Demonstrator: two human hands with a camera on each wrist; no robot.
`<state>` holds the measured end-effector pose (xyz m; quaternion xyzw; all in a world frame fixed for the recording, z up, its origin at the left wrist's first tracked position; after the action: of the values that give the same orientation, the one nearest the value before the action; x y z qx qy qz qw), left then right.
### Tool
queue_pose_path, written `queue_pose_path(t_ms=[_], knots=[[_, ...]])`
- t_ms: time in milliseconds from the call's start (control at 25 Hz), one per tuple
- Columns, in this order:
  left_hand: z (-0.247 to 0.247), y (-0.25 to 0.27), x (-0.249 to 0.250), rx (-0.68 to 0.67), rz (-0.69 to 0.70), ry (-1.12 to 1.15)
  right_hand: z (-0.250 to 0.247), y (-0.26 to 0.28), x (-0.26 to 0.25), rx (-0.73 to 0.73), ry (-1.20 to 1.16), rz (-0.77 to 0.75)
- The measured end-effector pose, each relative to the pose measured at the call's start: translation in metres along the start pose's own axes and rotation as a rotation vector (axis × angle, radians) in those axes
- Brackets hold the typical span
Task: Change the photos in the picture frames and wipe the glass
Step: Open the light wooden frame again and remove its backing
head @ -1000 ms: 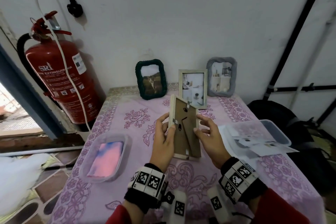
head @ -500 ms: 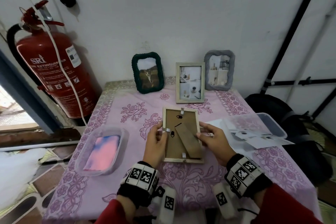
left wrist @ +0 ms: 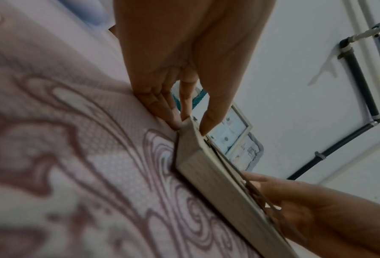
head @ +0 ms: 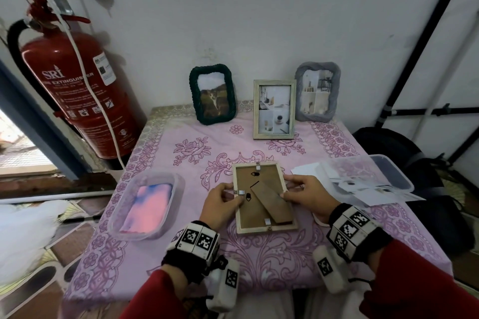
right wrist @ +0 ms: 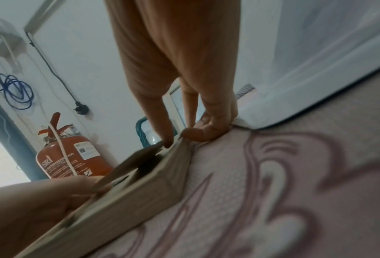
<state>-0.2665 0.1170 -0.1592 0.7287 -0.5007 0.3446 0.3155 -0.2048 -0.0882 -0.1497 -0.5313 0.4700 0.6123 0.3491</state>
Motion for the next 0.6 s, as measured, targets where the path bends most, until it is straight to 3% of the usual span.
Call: queue_pose_path(t_ms=[160, 360, 600], knots=[[-0.001, -0.004, 0.002, -0.049, 0.007, -0.143, -0.008, 0.004, 0.001, -0.025, 0.016, 0.050], [-0.005, -0.013, -0.001, -0.180, -0.074, -0.026, -0.008, 0.005, -0.003, -0.029, 0.100, 0.052], [-0.008, -0.018, 0.000, -0.149, -0.027, -0.110, -0.003, -0.002, -0.009, -0.040, 0.260, 0.011]])
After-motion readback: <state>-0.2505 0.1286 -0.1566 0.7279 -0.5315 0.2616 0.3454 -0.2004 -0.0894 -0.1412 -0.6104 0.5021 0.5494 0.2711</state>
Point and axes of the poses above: each hand's wrist, its own y-axis away from the middle knuckle, its own z-axis out of the palm, x = y × z, the point moved 8 cm from there along -y, towards the middle knuckle, and after that the axes turned 11 degrees about -y, right-handed, at the moved point
